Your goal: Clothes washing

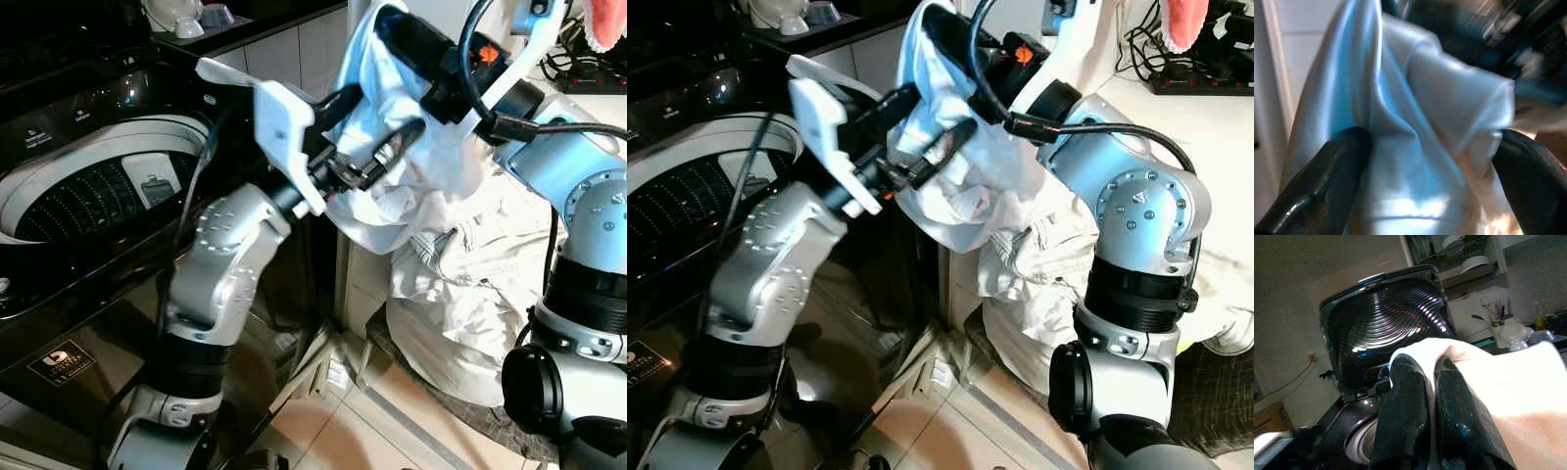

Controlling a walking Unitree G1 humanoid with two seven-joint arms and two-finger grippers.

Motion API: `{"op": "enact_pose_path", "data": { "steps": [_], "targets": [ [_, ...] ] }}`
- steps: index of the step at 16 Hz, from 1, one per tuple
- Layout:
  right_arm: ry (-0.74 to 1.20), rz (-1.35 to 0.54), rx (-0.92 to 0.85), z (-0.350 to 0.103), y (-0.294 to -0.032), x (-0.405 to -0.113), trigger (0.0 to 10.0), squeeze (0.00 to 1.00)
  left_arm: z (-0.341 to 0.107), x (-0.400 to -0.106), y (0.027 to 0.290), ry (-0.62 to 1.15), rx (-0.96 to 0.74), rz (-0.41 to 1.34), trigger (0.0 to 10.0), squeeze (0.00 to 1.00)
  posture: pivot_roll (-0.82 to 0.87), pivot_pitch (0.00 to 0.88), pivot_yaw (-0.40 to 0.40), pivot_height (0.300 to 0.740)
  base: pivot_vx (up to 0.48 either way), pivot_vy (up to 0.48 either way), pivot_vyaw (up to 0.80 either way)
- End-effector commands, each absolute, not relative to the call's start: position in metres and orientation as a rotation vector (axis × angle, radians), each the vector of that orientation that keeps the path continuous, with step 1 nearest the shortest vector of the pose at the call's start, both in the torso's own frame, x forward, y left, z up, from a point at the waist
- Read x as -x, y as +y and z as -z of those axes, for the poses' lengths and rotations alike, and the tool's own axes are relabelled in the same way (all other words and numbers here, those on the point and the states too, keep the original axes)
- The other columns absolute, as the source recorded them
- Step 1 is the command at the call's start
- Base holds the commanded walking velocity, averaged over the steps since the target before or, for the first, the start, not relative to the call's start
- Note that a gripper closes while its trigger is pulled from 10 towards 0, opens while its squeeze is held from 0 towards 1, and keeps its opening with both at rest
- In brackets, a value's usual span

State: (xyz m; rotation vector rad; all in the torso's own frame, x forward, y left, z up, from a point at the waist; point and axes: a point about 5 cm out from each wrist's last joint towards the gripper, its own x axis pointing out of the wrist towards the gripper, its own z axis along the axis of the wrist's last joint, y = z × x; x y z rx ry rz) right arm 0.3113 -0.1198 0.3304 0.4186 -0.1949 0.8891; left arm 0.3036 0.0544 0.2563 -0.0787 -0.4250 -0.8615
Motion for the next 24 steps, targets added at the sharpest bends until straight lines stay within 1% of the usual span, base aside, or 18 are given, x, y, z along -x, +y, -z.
{"op": "enact_pose_path", "data": {
  "steps": [1,2,3,4,11,17,24],
  "targets": [
    [-0.212,-0.926,-0.413,-0.335,-0.115,-0.305,0.0,0.0,-0.258,-0.306,0.051,-0.421,0.05,0.856,10.0,0.0,-0.07,0.0,0.059,0.74,0.0,0.0,0.0],
    [-0.211,-0.922,-0.412,-0.335,-0.116,-0.305,0.0,0.0,-0.258,-0.305,0.051,-0.419,0.061,0.861,7.5,0.0,-0.07,0.0,0.059,0.74,0.0,0.0,0.0],
    [-0.211,-0.915,-0.412,-0.334,-0.116,-0.304,0.0,0.0,-0.259,-0.305,0.052,-0.417,0.071,0.865,1.2,0.0,-0.07,0.0,0.061,0.74,0.0,0.0,0.0],
    [-0.211,-0.912,-0.412,-0.334,-0.117,-0.304,0.0,0.0,-0.259,-0.305,0.052,-0.414,0.077,0.874,0.0,0.0,-0.07,0.0,0.061,0.74,0.0,0.0,0.0],
    [-0.21,-0.904,-0.416,-0.333,-0.114,-0.303,0.0,0.0,-0.255,-0.303,0.051,-0.376,0.082,0.915,0.0,0.0,-0.07,0.0,0.063,0.74,0.0,0.0,0.0],
    [-0.209,-0.911,-0.418,-0.333,-0.111,-0.3,0.0,0.0,-0.251,-0.312,0.058,-0.342,0.04,0.841,0.0,0.0,-0.07,0.0,0.065,0.74,0.0,0.0,0.0],
    [-0.212,-0.912,-0.419,-0.334,-0.109,-0.3,0.0,0.0,-0.251,-0.318,0.062,-0.337,0.029,0.803,0.0,0.0,-0.06,0.0,0.067,0.74,0.0,0.0,0.0]
  ]
}}
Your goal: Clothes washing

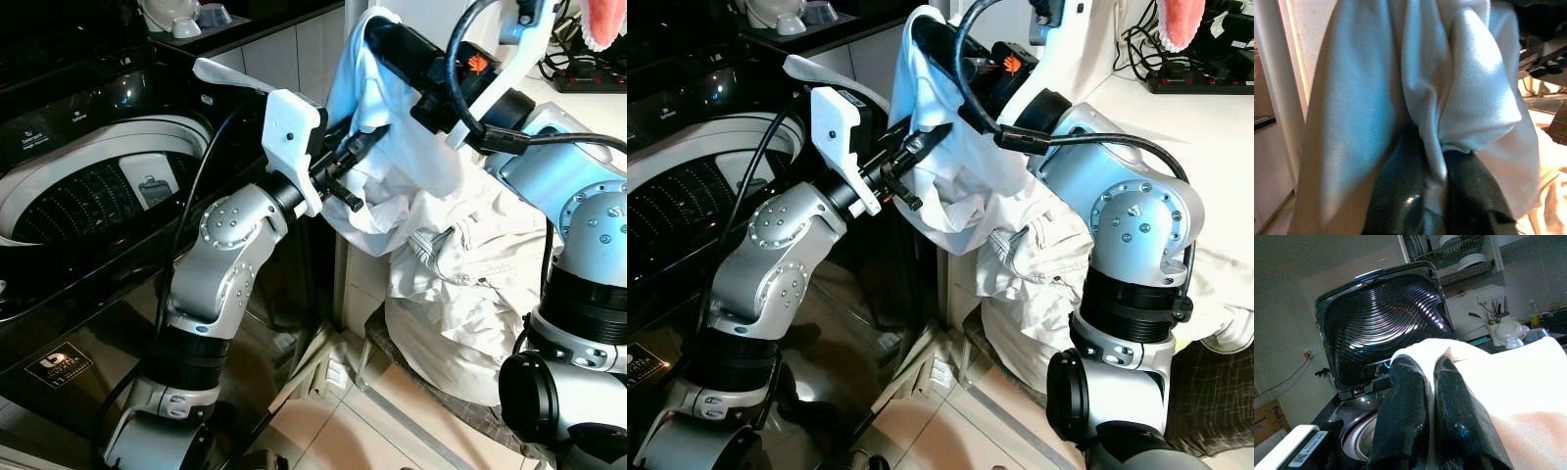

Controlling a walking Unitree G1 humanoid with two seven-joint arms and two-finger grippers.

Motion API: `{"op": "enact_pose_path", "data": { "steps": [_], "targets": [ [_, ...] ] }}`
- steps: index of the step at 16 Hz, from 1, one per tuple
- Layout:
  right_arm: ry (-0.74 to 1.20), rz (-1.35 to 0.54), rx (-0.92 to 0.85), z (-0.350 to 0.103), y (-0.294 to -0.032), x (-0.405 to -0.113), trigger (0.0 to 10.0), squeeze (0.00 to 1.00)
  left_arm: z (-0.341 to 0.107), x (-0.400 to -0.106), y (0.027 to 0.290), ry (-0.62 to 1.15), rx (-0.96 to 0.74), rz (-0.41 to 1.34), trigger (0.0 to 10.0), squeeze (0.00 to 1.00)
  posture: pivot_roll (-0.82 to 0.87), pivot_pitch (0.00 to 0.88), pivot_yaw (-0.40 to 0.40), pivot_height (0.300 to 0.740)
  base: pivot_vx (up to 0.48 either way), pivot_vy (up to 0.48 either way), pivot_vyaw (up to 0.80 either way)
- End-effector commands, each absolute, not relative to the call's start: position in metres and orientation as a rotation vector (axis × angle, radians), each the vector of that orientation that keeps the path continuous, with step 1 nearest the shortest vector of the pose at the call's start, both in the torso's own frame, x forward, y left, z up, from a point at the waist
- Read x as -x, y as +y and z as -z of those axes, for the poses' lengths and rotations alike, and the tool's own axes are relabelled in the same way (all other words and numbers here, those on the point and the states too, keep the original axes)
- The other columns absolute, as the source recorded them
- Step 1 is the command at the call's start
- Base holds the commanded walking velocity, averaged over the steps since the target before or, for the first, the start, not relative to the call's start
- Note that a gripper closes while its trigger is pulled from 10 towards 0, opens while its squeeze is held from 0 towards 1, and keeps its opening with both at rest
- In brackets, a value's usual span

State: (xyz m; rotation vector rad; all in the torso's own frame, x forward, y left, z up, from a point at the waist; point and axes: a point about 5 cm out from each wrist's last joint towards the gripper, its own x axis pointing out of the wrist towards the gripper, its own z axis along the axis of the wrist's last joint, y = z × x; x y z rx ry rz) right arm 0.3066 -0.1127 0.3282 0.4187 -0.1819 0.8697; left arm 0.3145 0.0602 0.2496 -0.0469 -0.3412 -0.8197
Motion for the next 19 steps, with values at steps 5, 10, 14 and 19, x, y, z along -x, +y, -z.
{"op": "enact_pose_path", "data": {
  "steps": [5,10,14,19],
  "targets": [
    [-0.217,-0.92,-0.404,-0.335,-0.109,-0.298,4.7,0.65,-0.253,-0.323,0.065,-0.338,0.027,0.763,0.0,0.0,-0.07,0.0,0.07,0.74,0.0,0.0,0.0],
    [-0.223,-0.891,-0.356,-0.335,-0.118,-0.3,10.0,1.0,-0.27,-0.357,0.085,-0.36,-0.151,0.584,0.0,0.0,-0.05,0.0,0.056,0.74,0.0,0.0,0.0],
    [-0.237,-0.834,-0.31,-0.338,-0.124,-0.302,10.0,0.0,-0.321,-0.398,0.124,-0.41,-0.326,0.257,0.0,0.0,-0.05,0.0,0.06,0.74,0.0,0.0,0.0],
    [-0.152,-0.833,-0.158,-0.312,-0.101,-0.291,10.0,0.0,-0.343,-0.416,0.224,-0.211,-0.667,-0.441,3.3,0.0,-0.09,0.0,0.103,0.74,0.0,0.0,0.0]
  ]
}}
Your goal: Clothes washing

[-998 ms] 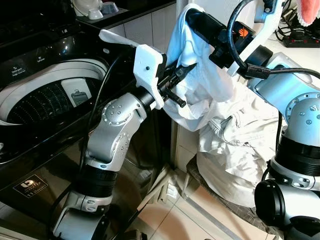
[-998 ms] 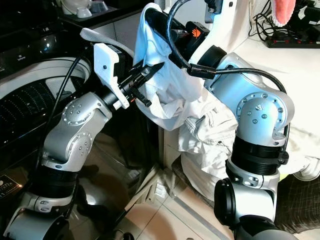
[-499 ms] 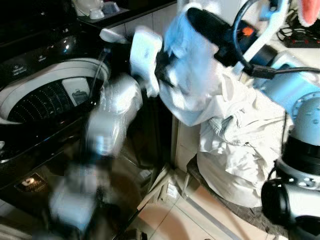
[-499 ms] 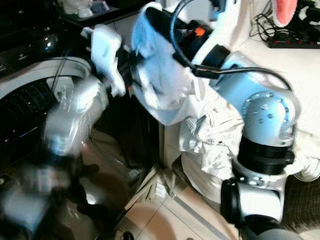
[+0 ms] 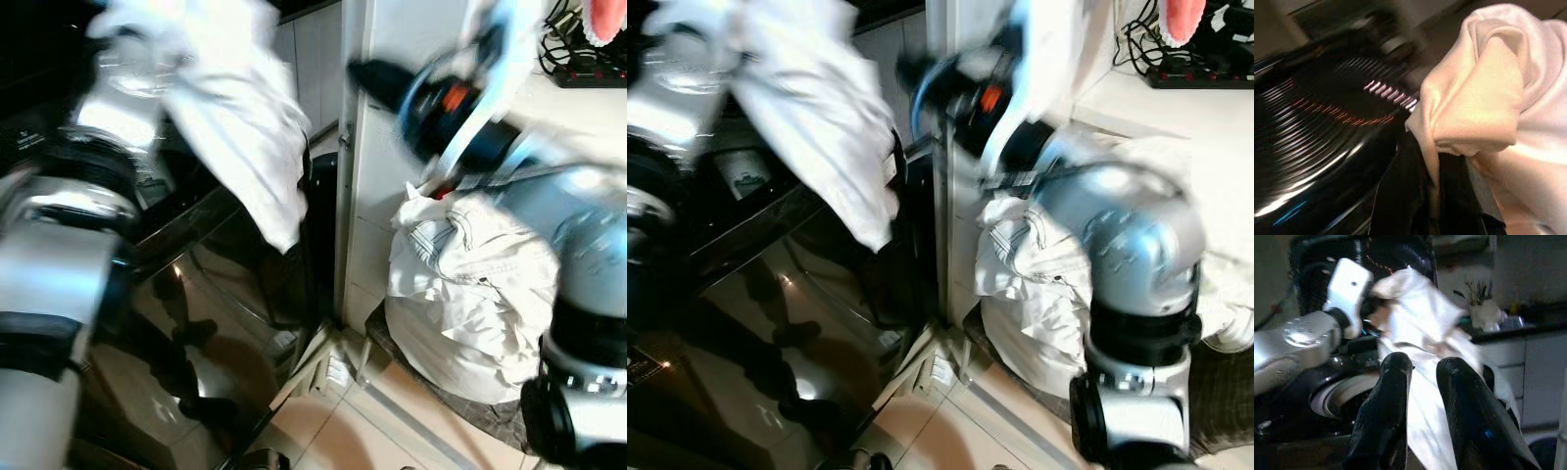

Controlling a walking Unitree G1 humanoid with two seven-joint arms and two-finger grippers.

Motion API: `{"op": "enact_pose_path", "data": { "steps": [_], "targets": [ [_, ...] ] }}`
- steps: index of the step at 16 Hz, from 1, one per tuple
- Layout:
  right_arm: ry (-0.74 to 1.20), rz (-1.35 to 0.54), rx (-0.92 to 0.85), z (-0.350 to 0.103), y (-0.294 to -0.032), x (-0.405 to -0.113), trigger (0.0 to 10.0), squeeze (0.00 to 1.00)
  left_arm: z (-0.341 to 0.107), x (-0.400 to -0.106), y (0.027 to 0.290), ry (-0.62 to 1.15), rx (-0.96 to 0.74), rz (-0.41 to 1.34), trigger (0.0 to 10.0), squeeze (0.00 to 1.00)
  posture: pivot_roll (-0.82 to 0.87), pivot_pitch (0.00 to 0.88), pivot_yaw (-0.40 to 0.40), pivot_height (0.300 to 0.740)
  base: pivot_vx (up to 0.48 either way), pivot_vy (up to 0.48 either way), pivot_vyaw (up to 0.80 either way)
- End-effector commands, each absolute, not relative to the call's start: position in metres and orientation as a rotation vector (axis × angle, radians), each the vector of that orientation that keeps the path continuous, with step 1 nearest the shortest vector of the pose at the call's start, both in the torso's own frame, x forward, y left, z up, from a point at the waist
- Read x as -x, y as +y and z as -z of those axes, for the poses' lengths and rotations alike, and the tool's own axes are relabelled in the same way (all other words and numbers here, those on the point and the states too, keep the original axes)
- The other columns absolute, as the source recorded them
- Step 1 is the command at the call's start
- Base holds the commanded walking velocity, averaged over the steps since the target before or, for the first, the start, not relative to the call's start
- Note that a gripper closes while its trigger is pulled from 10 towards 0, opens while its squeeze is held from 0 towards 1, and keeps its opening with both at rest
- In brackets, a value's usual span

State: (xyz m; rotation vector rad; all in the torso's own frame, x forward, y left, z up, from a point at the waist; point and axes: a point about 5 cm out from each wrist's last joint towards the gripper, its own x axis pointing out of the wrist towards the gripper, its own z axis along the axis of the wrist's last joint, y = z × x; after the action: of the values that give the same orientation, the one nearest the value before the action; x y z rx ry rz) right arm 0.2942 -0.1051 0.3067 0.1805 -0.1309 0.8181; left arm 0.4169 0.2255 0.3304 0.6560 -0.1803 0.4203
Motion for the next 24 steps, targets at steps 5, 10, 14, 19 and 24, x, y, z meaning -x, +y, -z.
{"op": "enact_pose_path", "data": {
  "steps": [5,10,14,19,24],
  "targets": [
    [-0.136,-0.826,-0.15,-0.304,-0.096,-0.288,10.0,0.0,-0.376,-0.399,0.252,-0.429,-0.764,-0.737,0.0,0.0,-0.09,0.0,0.089,0.74,0.0,0.0,0.0],
    [-0.112,-0.818,-0.137,-0.292,-0.087,-0.288,10.0,0.0,-0.341,-0.407,0.261,-0.213,-0.927,-0.634,0.1,0.0,-0.08,0.0,0.084,0.74,0.0,0.0,0.0],
    [-0.029,-0.854,-0.056,-0.275,-0.08,-0.283,10.0,0.0,-0.253,-0.413,0.253,0.175,-0.58,-0.396,10.0,0.0,-0.08,0.0,0.09,0.74,0.0,0.0,0.0],
    [0.054,-0.934,-0.034,-0.264,-0.078,-0.274,10.0,0.0,-0.243,-0.414,0.246,0.249,-0.364,-0.308,10.0,1.0,-0.09,0.0,0.092,0.74,0.0,0.0,0.0],
    [0.066,-0.958,-0.022,-0.263,-0.077,-0.273,10.0,0.0,-0.249,-0.414,0.247,0.244,-0.353,-0.303,10.0,1.0,-0.08,0.0,0.086,0.74,0.0,0.0,0.0]
  ]
}}
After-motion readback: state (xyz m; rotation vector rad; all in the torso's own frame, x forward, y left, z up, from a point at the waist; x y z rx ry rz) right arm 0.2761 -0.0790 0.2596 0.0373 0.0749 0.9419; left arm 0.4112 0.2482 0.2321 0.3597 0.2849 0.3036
